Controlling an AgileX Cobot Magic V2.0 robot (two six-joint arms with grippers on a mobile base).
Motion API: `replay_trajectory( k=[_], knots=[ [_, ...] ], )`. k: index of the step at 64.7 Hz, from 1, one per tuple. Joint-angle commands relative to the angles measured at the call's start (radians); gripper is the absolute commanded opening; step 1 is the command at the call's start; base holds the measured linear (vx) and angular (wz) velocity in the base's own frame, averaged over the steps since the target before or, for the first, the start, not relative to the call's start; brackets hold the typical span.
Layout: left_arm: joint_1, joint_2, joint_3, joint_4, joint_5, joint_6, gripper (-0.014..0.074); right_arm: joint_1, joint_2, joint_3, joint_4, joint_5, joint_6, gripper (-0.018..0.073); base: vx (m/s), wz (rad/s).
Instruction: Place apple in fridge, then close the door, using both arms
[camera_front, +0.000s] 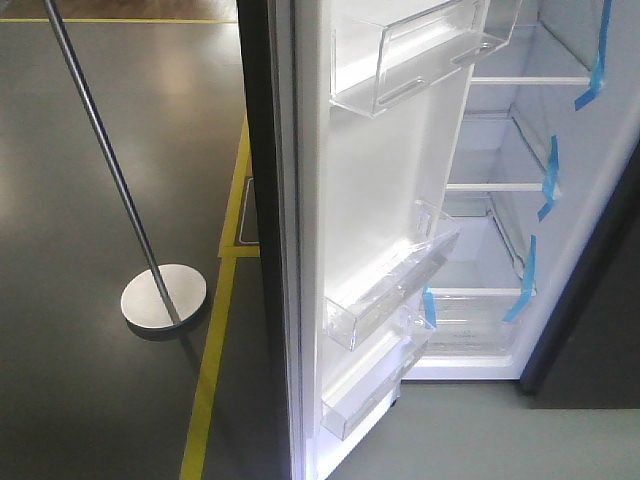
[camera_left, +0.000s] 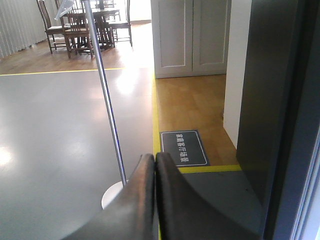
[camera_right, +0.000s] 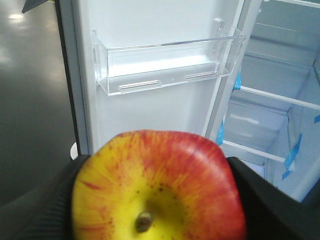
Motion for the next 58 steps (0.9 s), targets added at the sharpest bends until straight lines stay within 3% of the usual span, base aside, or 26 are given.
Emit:
replay_trajectory(
  k=[1, 58],
  knots=[
    [-0.001, -0.015, -0.017, -0.005, -0.069, -0.004, -0.0006, -0.003, 0.001, -0.023, 0.015, -0.084, -0.003, 0.0098, 0.07, 0.02],
    [-0.001, -0.015, -0.017, -0.005, -0.069, -0.004, -0.0006, -0.003, 0.001, -0.023, 0.015, -0.084, -0.003, 0.0098, 0.05, 0.0]
  ],
)
